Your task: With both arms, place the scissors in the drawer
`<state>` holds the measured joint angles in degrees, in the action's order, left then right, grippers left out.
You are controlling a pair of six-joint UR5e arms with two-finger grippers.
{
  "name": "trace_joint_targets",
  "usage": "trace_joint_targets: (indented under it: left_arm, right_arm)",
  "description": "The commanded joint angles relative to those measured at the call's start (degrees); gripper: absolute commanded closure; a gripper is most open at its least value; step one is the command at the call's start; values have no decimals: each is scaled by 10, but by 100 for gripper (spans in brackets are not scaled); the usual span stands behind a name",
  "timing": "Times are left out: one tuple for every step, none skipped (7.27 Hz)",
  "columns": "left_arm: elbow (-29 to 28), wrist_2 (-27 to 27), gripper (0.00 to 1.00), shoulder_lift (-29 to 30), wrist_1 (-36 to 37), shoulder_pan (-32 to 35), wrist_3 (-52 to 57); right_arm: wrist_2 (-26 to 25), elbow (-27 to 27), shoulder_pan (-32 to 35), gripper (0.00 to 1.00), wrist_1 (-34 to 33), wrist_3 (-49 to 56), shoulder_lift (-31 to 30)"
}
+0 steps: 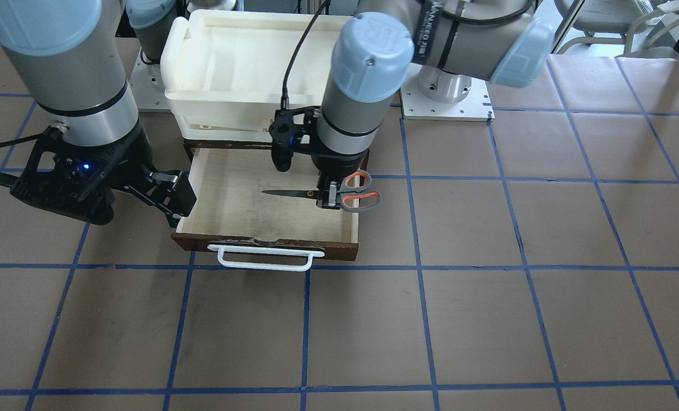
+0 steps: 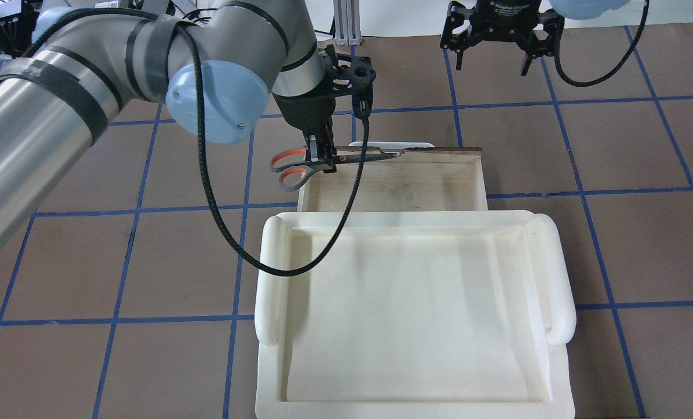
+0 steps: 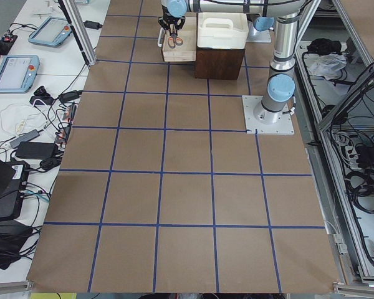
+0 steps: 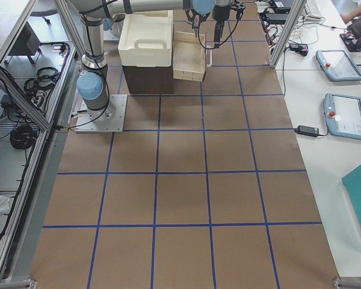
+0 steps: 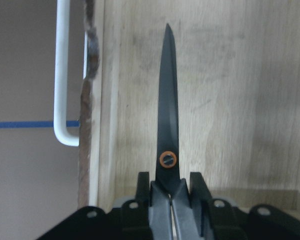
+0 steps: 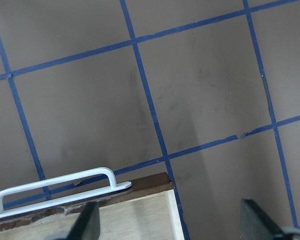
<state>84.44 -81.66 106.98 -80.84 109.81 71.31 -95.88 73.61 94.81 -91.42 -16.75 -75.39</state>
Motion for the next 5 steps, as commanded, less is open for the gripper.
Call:
trace_joint_targets:
  left_arm:
    - [-2,-1,100,18,2,37,-14]
    - [-1,4,100,26,8,43,-26]
    - [2,3,100,30,9,64,-47]
    - [5,1,100,31,8,79,-49]
    - [5,1,100,34,9,81,-49]
  right_arm:
    - [0,9,-3,0,-6,99,-6]
    - [0,9,-6,0,-15,123,-6]
    - [0,9,-23,0,-14,125,-6]
    - [0,9,-46,0,-13,126,-7]
    - [0,9,-69,0,-13,125,-7]
